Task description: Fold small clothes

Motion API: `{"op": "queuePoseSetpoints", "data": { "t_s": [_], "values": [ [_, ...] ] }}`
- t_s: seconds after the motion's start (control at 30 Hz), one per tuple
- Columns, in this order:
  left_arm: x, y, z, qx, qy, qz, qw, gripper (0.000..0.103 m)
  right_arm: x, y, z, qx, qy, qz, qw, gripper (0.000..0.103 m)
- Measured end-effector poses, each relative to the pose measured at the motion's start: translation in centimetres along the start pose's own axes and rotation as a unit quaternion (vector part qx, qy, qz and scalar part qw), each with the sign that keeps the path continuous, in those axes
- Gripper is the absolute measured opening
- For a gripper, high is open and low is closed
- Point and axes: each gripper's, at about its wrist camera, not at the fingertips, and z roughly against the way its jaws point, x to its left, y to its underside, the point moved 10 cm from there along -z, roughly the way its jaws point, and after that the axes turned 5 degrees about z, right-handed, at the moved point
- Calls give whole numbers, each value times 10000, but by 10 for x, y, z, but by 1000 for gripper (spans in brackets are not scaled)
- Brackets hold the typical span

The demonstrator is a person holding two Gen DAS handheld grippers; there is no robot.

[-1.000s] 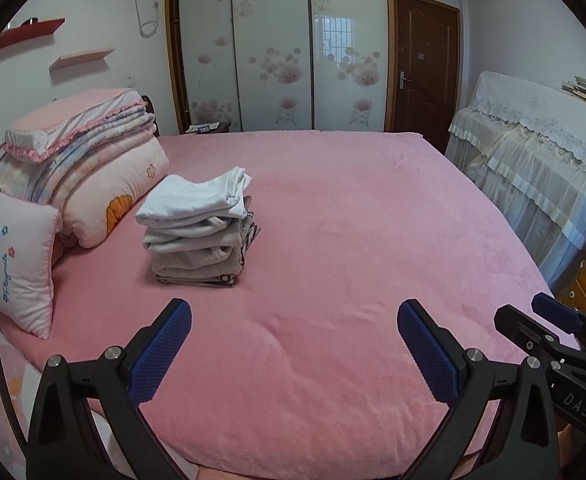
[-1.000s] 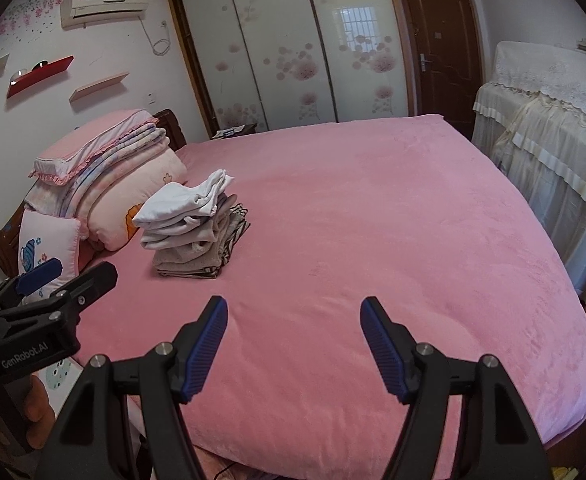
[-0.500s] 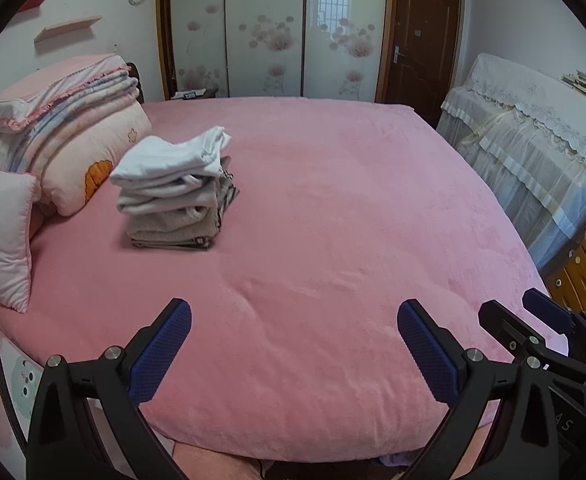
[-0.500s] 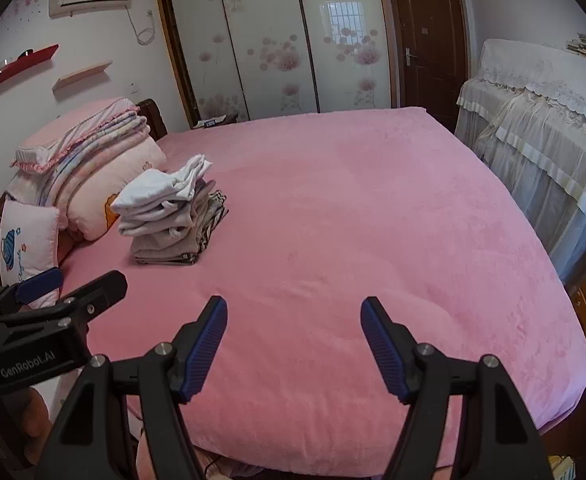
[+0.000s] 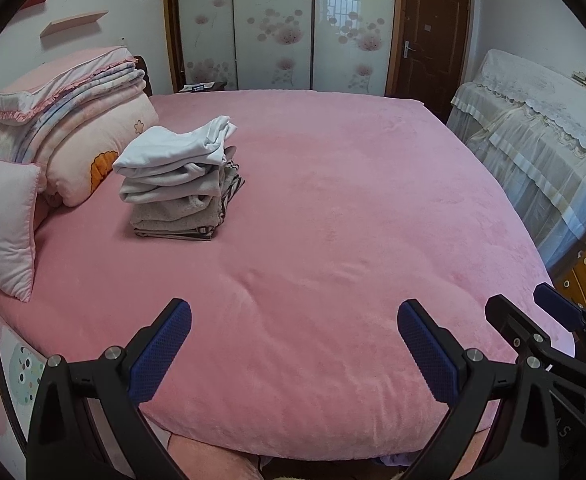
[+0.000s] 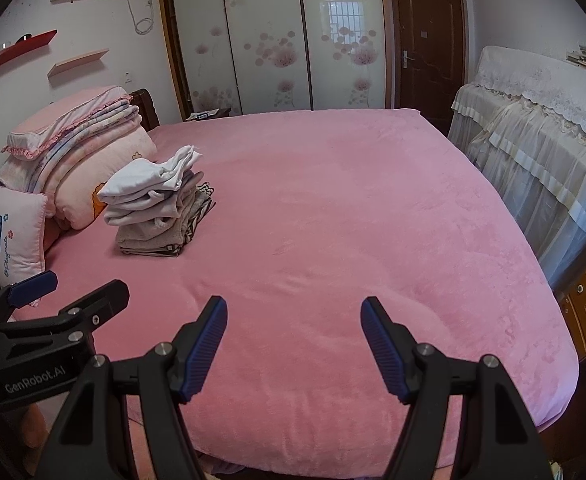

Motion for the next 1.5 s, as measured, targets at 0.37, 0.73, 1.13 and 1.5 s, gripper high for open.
{"op": "queuePoseSetpoints", "data": {
  "t_s": [0.37, 0.73, 1.13, 1.5],
  "values": [
    [-7, 1, -7, 68, -37, -12, 10000, 102, -9, 2, -5, 38, 93, -6, 9999, 70],
    [-10, 1, -9, 81, -15, 3, 10000, 102, -14, 1, -7, 14, 192, 5, 9998, 70],
    [-11, 4, -12, 117, -5, 41, 9999, 102, -14, 1, -7, 19, 188, 3, 9998, 70],
    [-11, 7, -12, 181, 18, 83, 9998, 102, -14, 2, -8, 40, 180, 0, 9998, 70]
  ]
}}
